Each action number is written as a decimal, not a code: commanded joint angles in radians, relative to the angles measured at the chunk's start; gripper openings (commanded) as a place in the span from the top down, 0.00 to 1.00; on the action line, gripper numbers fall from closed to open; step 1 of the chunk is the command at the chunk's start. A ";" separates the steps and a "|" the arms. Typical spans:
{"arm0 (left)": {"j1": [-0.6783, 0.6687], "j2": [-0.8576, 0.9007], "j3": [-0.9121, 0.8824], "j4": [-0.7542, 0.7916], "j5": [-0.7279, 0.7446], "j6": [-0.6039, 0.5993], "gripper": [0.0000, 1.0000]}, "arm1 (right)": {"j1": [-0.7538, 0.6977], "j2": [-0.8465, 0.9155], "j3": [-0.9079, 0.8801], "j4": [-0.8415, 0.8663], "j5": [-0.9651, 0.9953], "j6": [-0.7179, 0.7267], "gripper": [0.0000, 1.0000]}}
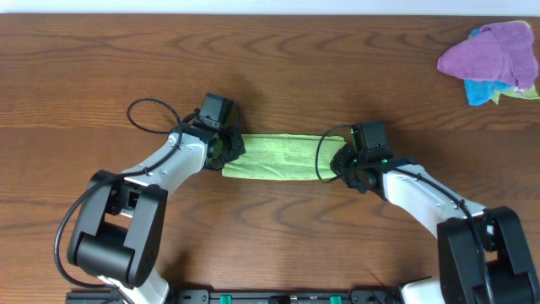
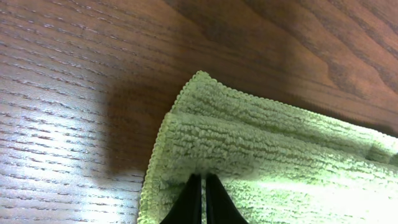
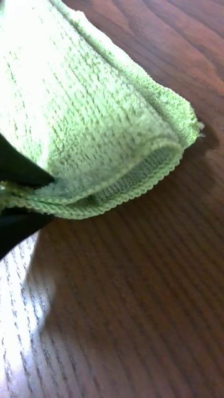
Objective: Fold the cloth
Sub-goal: 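Grasp the green strip's left and right ends with both grippers, then carry the strip's right end with the right gripper toward the left gripper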
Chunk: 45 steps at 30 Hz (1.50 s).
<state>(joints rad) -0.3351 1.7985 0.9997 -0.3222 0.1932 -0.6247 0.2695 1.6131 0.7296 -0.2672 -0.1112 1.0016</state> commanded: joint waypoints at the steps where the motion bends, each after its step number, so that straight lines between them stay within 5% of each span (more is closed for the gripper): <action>1: -0.002 0.013 0.006 -0.006 -0.030 -0.001 0.94 | -0.006 0.011 -0.011 0.004 0.012 -0.016 0.91; 22: -0.030 0.053 0.002 -0.014 -0.045 -0.019 0.94 | -0.006 0.003 -0.005 0.044 -0.055 -0.091 0.99; 36: -0.030 0.074 0.002 -0.019 -0.043 -0.020 0.94 | 0.000 -0.150 0.030 0.043 -0.081 -0.143 0.99; 45: -0.031 0.074 0.002 -0.019 -0.035 -0.027 0.94 | 0.128 -0.156 0.093 0.095 -0.095 -0.143 0.99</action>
<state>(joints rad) -0.3595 1.8275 1.0050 -0.3298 0.1684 -0.6399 0.3565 1.4685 0.7761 -0.1841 -0.1940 0.8722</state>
